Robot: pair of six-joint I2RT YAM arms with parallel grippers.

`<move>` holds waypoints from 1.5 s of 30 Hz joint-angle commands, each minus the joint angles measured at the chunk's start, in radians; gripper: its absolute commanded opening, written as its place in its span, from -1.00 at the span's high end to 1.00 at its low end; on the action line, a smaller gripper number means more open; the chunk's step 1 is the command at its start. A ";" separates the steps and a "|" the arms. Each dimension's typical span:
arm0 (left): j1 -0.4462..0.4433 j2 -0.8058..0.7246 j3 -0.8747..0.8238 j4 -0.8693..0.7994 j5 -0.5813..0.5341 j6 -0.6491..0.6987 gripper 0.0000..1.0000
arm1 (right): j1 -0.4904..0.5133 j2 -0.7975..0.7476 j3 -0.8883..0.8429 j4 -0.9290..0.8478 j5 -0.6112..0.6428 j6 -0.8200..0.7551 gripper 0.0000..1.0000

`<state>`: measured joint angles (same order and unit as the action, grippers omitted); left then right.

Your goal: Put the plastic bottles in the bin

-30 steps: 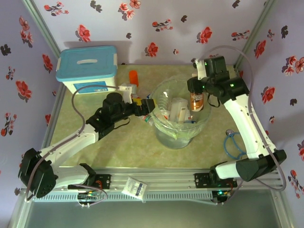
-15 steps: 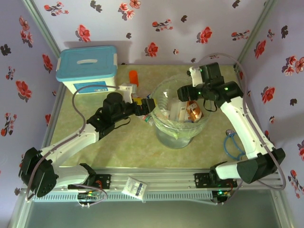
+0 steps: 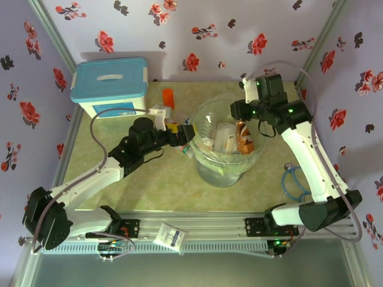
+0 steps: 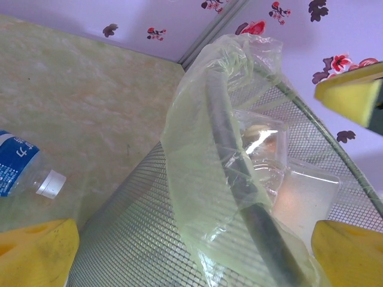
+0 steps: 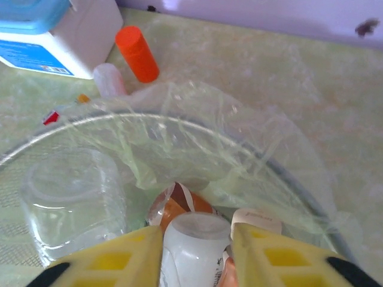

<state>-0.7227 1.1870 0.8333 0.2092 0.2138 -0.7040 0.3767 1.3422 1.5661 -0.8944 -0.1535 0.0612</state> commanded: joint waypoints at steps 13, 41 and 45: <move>-0.006 -0.009 -0.008 -0.022 -0.007 0.004 -0.99 | 0.004 -0.061 -0.184 0.071 0.019 0.108 0.43; 0.354 -0.115 0.019 -0.584 -0.326 0.198 -0.99 | -0.001 -0.245 -0.156 0.186 0.097 0.150 -0.01; 0.429 -0.011 0.017 -0.573 -0.325 0.234 -0.99 | -0.002 -0.281 -0.172 0.156 0.126 0.153 -0.20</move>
<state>-0.3290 1.1301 0.8623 -0.3363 -0.0826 -0.5308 0.3733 1.1004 1.4055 -0.7368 -0.0685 0.1959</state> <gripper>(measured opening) 0.995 0.567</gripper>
